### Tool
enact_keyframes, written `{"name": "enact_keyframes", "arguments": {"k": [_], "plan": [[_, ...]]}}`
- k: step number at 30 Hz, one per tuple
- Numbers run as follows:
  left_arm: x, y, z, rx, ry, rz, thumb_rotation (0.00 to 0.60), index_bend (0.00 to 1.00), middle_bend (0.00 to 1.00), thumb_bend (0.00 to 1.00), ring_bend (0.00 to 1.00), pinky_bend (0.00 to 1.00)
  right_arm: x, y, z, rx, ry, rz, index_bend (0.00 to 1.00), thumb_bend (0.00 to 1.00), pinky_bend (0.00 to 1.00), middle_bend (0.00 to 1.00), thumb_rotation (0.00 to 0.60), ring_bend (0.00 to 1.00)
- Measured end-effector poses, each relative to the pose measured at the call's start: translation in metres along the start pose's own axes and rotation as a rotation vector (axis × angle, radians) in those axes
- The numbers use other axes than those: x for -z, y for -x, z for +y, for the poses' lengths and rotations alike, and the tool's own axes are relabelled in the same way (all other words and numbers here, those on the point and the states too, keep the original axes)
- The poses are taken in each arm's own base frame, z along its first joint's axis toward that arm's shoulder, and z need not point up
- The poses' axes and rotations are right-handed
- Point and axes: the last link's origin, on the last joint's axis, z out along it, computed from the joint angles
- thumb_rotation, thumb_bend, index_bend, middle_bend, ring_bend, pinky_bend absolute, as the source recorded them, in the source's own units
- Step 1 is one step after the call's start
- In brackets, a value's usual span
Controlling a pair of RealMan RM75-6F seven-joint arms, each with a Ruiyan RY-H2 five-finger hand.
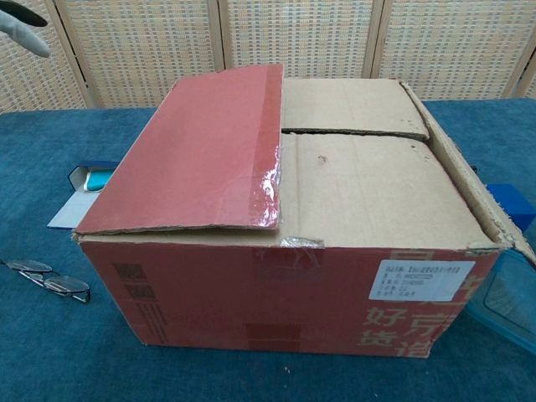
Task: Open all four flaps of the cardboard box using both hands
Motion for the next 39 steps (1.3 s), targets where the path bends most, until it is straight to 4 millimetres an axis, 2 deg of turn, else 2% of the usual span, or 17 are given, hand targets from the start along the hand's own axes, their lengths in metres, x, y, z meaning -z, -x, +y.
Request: {"name": "enact_keyframes", "arguments": {"k": [7,13,19,23,24,28,29,34,39], "plan": [[-0.026,-0.009,0.015,-0.027,0.104,-0.058,0.515,0.18,0.0,0.02,0.0,0.0,0.013,0.008,0.005,0.001,0.027,-0.002,0.03,0.44,0.0,0.0,0.6,0.0],[-0.055,-0.017,0.033,-0.044,0.209,-0.133,0.515,0.18,0.0,0.09,0.0,0.0,0.02,0.011,0.008,0.005,0.047,0.005,0.03,0.44,0.0,0.0,0.6,0.0],[-0.086,-0.022,0.059,-0.082,0.317,-0.185,0.517,0.18,0.0,0.23,0.0,0.0,0.027,0.012,0.011,0.009,0.068,0.009,0.03,0.47,0.0,0.0,0.6,0.0],[-0.104,-0.021,0.078,-0.076,0.375,-0.221,0.566,0.18,0.0,0.38,0.0,0.0,0.029,0.013,0.012,0.01,0.073,0.009,0.03,0.47,0.0,0.0,0.6,0.0],[-0.108,-0.021,0.081,-0.073,0.383,-0.228,0.542,0.18,0.0,0.4,0.0,0.0,0.03,0.012,0.012,0.011,0.074,0.01,0.03,0.47,0.0,0.0,0.6,0.0],[-0.12,-0.021,0.094,-0.054,0.411,-0.253,0.236,0.18,0.0,0.54,0.0,0.0,0.032,0.012,0.013,0.013,0.078,0.013,0.03,0.47,0.0,0.0,0.6,0.0],[-0.124,-0.021,0.098,-0.048,0.419,-0.257,0.206,0.18,0.0,0.58,0.0,0.0,0.033,0.012,0.013,0.013,0.08,0.014,0.03,0.47,0.0,0.0,0.6,0.0],[-0.142,-0.02,0.122,0.009,0.456,-0.276,0.166,0.18,0.0,0.74,0.0,0.0,0.038,0.01,0.017,0.007,0.099,0.02,0.03,0.48,0.0,0.0,0.6,0.0],[-0.156,-0.019,0.137,0.033,0.471,-0.29,0.162,0.21,0.0,0.77,0.0,0.0,0.04,0.01,0.019,0.005,0.105,0.021,0.03,0.49,0.0,0.0,0.6,0.0]]}}
